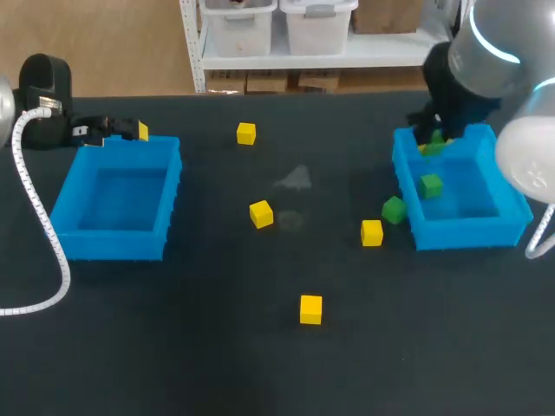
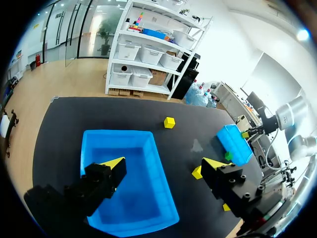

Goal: Put the green cubes in the right bin and the yellow cubes in the left bin.

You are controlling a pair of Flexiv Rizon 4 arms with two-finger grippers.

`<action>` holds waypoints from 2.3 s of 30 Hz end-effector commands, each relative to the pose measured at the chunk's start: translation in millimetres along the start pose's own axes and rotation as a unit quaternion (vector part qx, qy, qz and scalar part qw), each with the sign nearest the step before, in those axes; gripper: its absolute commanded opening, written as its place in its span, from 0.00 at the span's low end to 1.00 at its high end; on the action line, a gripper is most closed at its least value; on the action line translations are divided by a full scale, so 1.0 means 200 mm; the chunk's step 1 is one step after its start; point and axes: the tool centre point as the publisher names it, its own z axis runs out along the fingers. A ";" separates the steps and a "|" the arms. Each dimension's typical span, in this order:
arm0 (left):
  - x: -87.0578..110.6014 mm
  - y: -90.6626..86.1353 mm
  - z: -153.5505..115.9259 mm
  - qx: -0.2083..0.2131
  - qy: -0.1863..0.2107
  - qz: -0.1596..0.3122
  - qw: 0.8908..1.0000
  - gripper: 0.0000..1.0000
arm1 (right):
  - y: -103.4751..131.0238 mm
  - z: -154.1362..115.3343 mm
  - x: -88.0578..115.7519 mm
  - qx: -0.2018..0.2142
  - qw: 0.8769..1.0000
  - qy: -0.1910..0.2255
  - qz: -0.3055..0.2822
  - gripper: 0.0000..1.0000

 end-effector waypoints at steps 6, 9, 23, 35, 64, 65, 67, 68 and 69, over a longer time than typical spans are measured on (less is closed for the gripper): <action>0.01 0.01 0.00 0.004 -0.003 0.001 1.000 1.00 | -0.14 0.18 0.07 0.017 0.999 0.022 0.035 0.07; 0.01 0.01 0.00 0.004 -0.003 0.001 1.000 1.00 | -0.18 0.18 0.08 0.023 0.999 0.024 0.043 1.00; 0.01 0.01 0.00 0.004 -0.003 0.001 1.000 1.00 | -0.06 -0.08 -0.06 0.038 0.994 0.011 -0.106 1.00; 0.01 0.01 0.00 0.004 -0.003 0.001 1.000 1.00 | 0.19 -0.18 -0.09 0.019 0.950 0.035 -0.310 1.00; 0.01 0.01 0.00 0.004 -0.003 0.001 1.000 1.00 | 0.38 -0.16 0.13 0.047 0.772 0.210 -0.598 1.00; 0.01 0.01 0.00 0.004 -0.003 0.001 1.000 1.00 | 0.38 -0.15 0.14 0.048 0.769 0.212 -0.601 1.00; 0.01 0.01 0.00 0.004 -0.003 0.001 1.000 1.00 | 0.38 -0.14 0.16 0.050 0.766 0.215 -0.603 1.00; 0.01 0.01 0.00 0.004 -0.003 0.001 1.000 1.00 | 0.38 -0.13 0.17 0.053 0.763 0.217 -0.607 1.00; 0.01 0.01 0.00 0.004 -0.003 0.001 1.000 1.00 | 0.38 -0.12 0.18 0.052 0.763 0.218 -0.607 1.00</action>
